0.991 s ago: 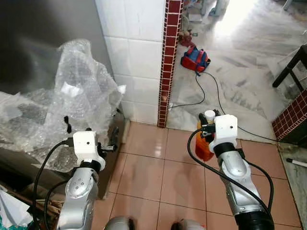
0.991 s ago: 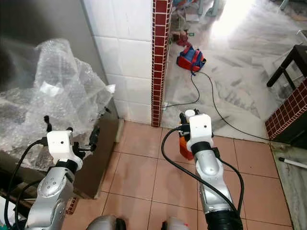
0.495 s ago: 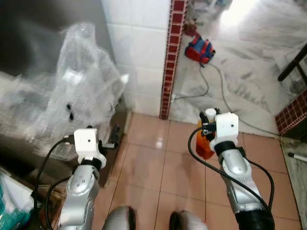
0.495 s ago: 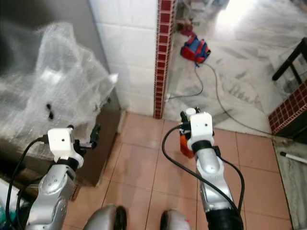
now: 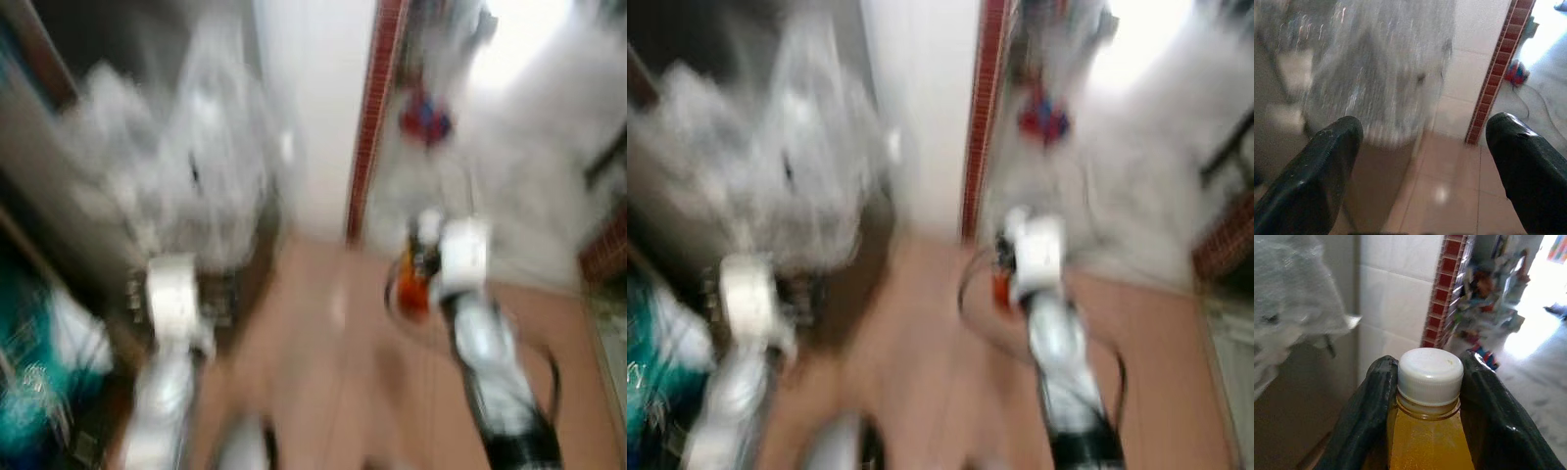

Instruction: Restocking fridge

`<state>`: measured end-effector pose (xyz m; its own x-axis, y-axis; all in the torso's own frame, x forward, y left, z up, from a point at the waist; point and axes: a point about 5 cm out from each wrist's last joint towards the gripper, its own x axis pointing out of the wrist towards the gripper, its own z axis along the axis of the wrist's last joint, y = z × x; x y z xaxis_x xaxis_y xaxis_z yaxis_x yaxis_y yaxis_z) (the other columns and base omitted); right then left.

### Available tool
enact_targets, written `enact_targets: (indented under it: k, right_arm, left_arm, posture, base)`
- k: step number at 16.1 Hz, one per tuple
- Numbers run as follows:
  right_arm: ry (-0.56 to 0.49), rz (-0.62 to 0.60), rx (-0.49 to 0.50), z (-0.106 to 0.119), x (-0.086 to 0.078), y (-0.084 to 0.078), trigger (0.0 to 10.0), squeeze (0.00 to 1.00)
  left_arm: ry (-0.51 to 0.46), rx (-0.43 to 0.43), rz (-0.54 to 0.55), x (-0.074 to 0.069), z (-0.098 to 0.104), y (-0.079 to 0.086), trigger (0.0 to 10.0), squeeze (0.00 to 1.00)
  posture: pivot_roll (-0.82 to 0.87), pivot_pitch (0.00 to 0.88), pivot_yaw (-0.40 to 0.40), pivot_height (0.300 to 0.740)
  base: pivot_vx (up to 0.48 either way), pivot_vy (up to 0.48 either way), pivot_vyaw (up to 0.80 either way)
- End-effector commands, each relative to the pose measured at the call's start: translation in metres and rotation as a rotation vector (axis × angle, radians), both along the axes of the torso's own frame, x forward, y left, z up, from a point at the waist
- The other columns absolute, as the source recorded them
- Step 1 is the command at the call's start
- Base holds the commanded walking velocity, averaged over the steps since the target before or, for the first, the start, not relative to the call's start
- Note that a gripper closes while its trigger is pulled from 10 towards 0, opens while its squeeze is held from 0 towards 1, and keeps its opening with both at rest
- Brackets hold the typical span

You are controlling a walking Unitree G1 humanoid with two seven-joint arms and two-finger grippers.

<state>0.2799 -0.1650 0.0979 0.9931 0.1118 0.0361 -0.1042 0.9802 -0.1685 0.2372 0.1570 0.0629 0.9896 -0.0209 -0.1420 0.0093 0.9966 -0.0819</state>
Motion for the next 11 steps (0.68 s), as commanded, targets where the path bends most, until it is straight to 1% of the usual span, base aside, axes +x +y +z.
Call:
enact_targets:
  k: [1, 4, 8, 11]
  right_arm:
    - [-0.042, 0.004, 0.003, 0.0108, 0.0045, 0.0001, 10.0, 0.00]
    - [-0.041, 0.012, 0.005, 0.0106, 0.0051, 0.0005, 10.0, 0.00]
    - [-0.043, 0.016, 0.000, 0.0104, 0.0044, 0.0016, 10.0, 0.00]
    - [-0.026, -0.029, -0.006, 0.0070, 0.0039, -0.0021, 10.0, 0.00]
  left_arm:
    - [-0.060, 0.018, -0.002, 0.0096, 0.0141, -0.0005, 10.0, 0.00]
    - [-0.072, 0.033, 0.029, 0.0095, 0.0153, 0.0023, 10.0, 0.00]
    - [-0.072, 0.036, 0.032, 0.0091, 0.0148, 0.0027, 10.0, 0.00]
    - [-0.071, 0.040, 0.029, 0.0091, 0.0145, 0.0031, 10.0, 0.00]
  posture:
    - [0.04, 0.032, 0.000, 0.740]
    - [0.04, 0.032, -0.004, 0.740]
    - [0.04, 0.036, -0.005, 0.740]
    - [0.04, 0.038, 0.001, 0.740]
  base:
    - [0.000, 0.000, 0.00]
    - [0.000, 0.000, 0.00]
    - [0.000, 0.000, 0.00]
    - [0.000, 0.000, 0.00]
